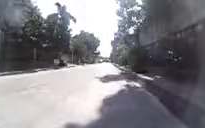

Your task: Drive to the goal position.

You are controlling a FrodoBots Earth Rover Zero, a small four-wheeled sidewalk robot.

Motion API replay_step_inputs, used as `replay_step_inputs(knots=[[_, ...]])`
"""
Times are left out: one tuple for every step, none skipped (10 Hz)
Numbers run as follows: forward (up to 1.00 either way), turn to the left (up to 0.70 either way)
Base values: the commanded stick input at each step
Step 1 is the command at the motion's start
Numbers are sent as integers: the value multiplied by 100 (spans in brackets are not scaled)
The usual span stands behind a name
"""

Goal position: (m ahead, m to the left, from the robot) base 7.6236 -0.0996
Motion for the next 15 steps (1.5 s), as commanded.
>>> replay_step_inputs(knots=[[100,-40],[100,-40],[100,-35],[100,0],[100,0],[100,0],[100,0],[100,0],[100,0],[100,0],[100,0],[100,0],[100,0],[100,0],[100,0]])
